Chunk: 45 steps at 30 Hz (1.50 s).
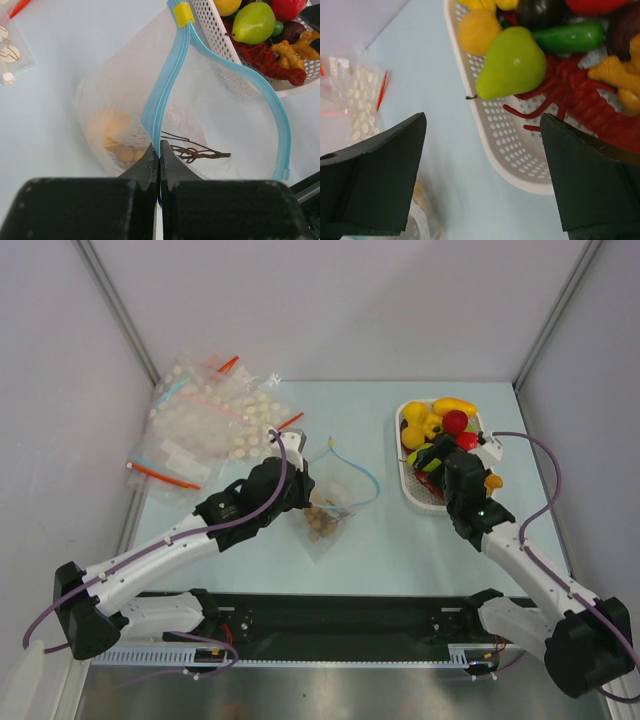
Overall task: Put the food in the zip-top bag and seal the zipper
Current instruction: Pick up the fake fruit from the bin.
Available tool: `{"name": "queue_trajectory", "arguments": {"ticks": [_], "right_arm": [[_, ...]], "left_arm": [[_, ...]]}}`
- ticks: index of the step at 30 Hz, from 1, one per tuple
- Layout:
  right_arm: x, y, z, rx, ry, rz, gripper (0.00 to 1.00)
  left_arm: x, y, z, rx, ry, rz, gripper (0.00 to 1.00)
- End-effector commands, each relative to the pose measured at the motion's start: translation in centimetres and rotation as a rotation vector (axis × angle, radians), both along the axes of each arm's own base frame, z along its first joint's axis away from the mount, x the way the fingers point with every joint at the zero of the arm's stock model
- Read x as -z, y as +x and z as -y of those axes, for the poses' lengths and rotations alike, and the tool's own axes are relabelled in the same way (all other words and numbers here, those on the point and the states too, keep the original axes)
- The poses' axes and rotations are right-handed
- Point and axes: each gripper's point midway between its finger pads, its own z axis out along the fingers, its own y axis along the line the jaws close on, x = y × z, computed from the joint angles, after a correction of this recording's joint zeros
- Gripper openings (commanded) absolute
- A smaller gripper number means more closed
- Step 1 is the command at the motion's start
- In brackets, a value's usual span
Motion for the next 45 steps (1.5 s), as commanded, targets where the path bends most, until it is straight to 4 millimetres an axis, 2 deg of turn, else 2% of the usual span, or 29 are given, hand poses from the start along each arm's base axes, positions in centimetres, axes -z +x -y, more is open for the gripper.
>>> {"name": "queue_trajectory", "arguments": {"ticks": [1, 5, 10, 18, 24, 34, 40, 43, 45], "right_arm": [[-0.3, 0.8, 1.1, 0.212, 0.196, -0.053, 1.0], [1.1, 1.1, 0.9, 0.278, 0.267, -0.097, 1.0], [2.1, 2.0, 0.9, 0.369, 0.34, -0.097, 1.0], [4.6, 4.9, -0.1, 0.435, 0.325, -0.182, 1.0], [4.9, 6.1, 1.2, 0.508, 0.292, -0.167, 1.0], [6.7, 8.5, 3.0, 0.561, 0.289, -0.215, 0.99], [7.2, 8.8, 2.7, 0.549, 0.287, -0.225, 0.91], [7.2, 8.7, 2.6, 0.534, 0.285, -0.222, 0.8], [6.7, 8.6, 2.6, 0.522, 0.293, -0.209, 0.67]], "left_arm": [[-1.4, 0.2, -0.6, -0.024, -0.031, 0.039, 0.0], [-1.5, 0.2, -0.6, -0.023, -0.035, 0.04, 0.0], [-1.5, 0.2, -0.5, -0.017, -0.033, 0.036, 0.0], [-1.9, 0.0, -0.6, -0.014, -0.045, 0.044, 0.0], [-2.0, -0.1, -0.8, -0.017, -0.052, 0.05, 0.0], [-1.7, 0.0, -0.7, -0.018, -0.041, 0.045, 0.01], [-1.7, 0.0, -0.8, -0.02, -0.04, 0.046, 0.0], [-1.7, 0.1, -0.8, -0.02, -0.038, 0.046, 0.0], [-1.6, 0.1, -0.7, -0.02, -0.035, 0.044, 0.0]]}}
